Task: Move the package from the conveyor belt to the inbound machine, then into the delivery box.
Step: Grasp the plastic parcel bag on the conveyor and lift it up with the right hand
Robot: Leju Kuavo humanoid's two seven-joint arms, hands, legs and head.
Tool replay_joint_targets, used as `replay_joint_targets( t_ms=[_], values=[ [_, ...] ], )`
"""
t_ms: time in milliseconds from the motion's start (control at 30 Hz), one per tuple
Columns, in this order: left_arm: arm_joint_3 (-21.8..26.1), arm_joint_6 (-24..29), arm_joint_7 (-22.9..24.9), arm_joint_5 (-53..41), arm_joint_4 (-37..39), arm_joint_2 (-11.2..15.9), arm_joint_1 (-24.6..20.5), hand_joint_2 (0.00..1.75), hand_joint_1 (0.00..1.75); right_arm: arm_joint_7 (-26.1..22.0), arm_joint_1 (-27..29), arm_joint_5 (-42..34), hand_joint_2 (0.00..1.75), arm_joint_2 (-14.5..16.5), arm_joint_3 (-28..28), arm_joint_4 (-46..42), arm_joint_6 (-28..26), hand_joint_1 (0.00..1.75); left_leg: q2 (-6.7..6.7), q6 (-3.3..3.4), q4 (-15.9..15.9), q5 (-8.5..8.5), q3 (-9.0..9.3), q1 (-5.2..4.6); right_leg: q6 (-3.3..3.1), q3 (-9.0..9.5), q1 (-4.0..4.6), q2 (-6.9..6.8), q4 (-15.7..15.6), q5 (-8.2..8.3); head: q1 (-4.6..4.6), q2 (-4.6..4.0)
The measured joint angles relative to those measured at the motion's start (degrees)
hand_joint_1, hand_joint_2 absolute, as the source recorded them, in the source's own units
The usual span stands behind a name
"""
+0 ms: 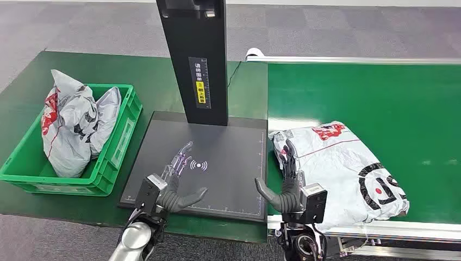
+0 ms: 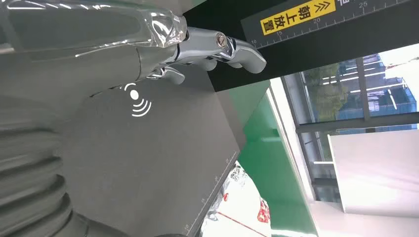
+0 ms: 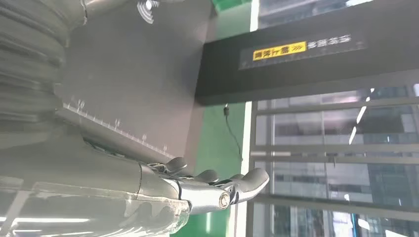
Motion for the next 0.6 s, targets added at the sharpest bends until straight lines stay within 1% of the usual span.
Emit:
replay_joint_targets(
  t_ms=[67, 100, 167, 200, 233, 267, 300, 333, 400, 500, 600],
  values=[
    [0.01, 0.00, 0.01, -0.20, -0.12, -0.01, 0.09, 1.75, 0.00, 1.45, -0.08, 3.03, 1.75, -0.25, 0.00, -0.12, -2.79, 0.00, 0.00, 0.00, 0.00, 0.00, 0.00, 0.00, 0.00, 0.00, 0.00, 0.00, 0.00, 0.00, -0.01, 0.00],
    [0.02, 0.01, 0.07, -0.40, -0.32, -0.01, 0.25, 1.75, 0.00, 3.61, -0.20, 6.93, 1.75, -0.76, -0.07, -0.30, -6.21, 0.00, 0.00, 0.00, 0.00, 0.00, 0.00, 0.00, 0.00, 0.00, 0.00, 0.00, 0.00, 0.00, -0.01, 0.00],
    [0.09, 0.02, 0.43, -1.03, -1.21, 0.01, 0.93, 1.75, 0.00, 11.63, -0.73, 17.85, 1.75, -3.01, -1.05, -1.11, -13.66, 0.00, -0.02, 0.01, 0.01, 0.00, 0.01, -0.04, 0.01, 0.01, -0.04, -0.03, -0.01, 0.00, -0.02, 0.00],
    [0.19, 0.01, 0.65, -1.33, -1.80, 0.05, 1.45, 1.75, 0.00, 16.28, -1.21, 23.85, 1.75, -4.71, -2.30, -1.63, -16.48, 0.00, -0.05, 0.01, 0.01, 0.00, 0.00, -0.06, 0.02, 0.02, -0.07, -0.08, -0.01, -0.01, -0.02, 0.00],
    [0.37, -0.04, 0.84, -1.61, -2.42, 0.12, 2.04, 1.75, 0.00, 20.51, -1.82, 29.47, 1.75, -6.59, -4.21, -2.08, -17.78, 0.00, -0.10, 0.02, 0.02, 0.00, -0.01, -0.09, 0.03, 0.04, -0.10, -0.13, -0.02, -0.01, -0.01, 0.00],
    [0.56, -0.13, 0.96, -1.80, -3.01, 0.21, 2.66, 1.75, 0.00, 23.37, -2.53, 34.00, 1.75, -8.38, -6.56, -2.34, -17.72, 0.00, -0.13, 0.05, 0.02, -0.01, -0.02, -0.12, 0.05, 0.06, -0.13, -0.17, -0.02, -0.01, 0.01, 0.00],
    [0.80, -0.20, 1.06, -1.97, -3.60, 0.31, 3.26, 1.75, 0.00, 25.21, -3.36, 37.89, 1.75, -9.98, -9.17, -2.35, -17.03, 0.00, -0.14, 0.07, 0.03, -0.03, -0.03, -0.15, 0.07, 0.07, -0.17, -0.18, -0.02, 0.00, 0.00, 0.00],
    [1.03, -0.29, 1.14, -2.09, -4.16, 0.39, 3.76, 1.75, 0.00, 26.33, -4.20, 40.96, 1.75, -11.33, -11.71, -2.15, -16.26, 0.00, -0.13, 0.11, 0.04, -0.05, -0.03, -0.17, 0.09, 0.07, -0.20, -0.17, -0.02, 0.02, -0.01, 0.00],
    [1.45, -0.40, 1.23, -2.26, -5.26, 0.48, 4.54, 1.75, 0.00, 27.40, -5.83, 44.61, 1.75, -13.20, -15.97, -1.32, -15.02, 0.00, -0.11, 0.15, 0.04, -0.07, -0.03, -0.21, 0.11, 0.06, -0.23, -0.17, -0.02, 0.02, -0.02, 0.00],
    [1.85, -0.40, 1.38, -2.49, -6.67, 0.54, 5.52, 1.75, 0.00, 29.63, -8.00, 48.63, 1.75, -14.70, -19.85, 0.77, -13.54, 0.00, -0.13, 0.15, 0.04, -0.07, -0.03, -0.19, 0.11, 0.05, -0.22, -0.17, -0.01, 0.02, -0.02, 0.00],
    [2.23, -0.21, 1.56, -2.74, -7.88, 0.57, 6.53, 1.75, 0.00, 30.63, -9.83, 51.25, 1.75, -15.24, -21.62, 3.15, -12.53, 0.00, -0.09, 0.15, 0.04, -0.07, -0.02, -0.14, 0.10, 0.03, -0.16, -0.15, 0.00, 0.02, -0.03, 0.00]
  ],
)
